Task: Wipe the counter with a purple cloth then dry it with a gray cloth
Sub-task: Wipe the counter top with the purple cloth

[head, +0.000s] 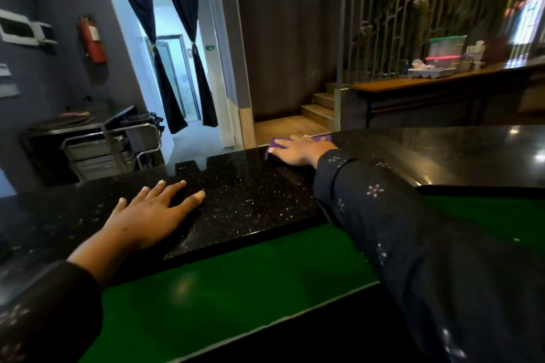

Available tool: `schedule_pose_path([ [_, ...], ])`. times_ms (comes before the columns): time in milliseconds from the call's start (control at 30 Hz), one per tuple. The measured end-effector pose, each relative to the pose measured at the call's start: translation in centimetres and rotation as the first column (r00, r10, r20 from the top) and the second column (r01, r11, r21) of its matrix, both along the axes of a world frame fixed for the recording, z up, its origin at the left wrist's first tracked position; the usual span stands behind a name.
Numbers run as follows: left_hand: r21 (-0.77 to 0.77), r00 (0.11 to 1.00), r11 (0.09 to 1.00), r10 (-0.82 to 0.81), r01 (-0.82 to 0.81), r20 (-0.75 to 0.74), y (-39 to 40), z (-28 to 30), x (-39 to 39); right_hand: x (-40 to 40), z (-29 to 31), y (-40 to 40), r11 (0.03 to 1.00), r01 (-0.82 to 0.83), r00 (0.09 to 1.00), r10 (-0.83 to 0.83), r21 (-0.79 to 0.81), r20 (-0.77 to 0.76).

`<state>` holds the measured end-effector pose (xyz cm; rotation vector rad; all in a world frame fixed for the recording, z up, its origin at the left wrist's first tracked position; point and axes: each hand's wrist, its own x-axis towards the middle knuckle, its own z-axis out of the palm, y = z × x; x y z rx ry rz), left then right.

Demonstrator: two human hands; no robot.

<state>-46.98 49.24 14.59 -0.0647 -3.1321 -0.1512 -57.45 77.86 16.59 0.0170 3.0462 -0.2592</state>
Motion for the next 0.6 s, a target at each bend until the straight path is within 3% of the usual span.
schedule_pose_path([
  [200,0.010,1.000,1.000,0.028,-0.028,-0.004,0.1,-0.2,-0.4,0.9,-0.2,1.9,0.993,0.119,0.992,-0.118,-0.026,0.042],
  [333,0.013,1.000,1.000,0.021,-0.020,-0.007,0.3,-0.1,-0.3,4.2,-0.5,-3.5,0.993,-0.120,0.992,0.120,0.004,0.039],
  [467,0.015,1.000,1.000,0.025,-0.025,0.002,0.3,0.0,0.0,10.3,-1.3,-4.9,0.919,-0.392,0.919,0.393,0.037,-0.014],
  [600,0.022,1.000,0.999,0.024,-0.024,-0.007,0.2,0.0,0.1,10.4,-0.9,-1.0,0.945,-0.326,0.945,0.326,0.036,-0.011],
])
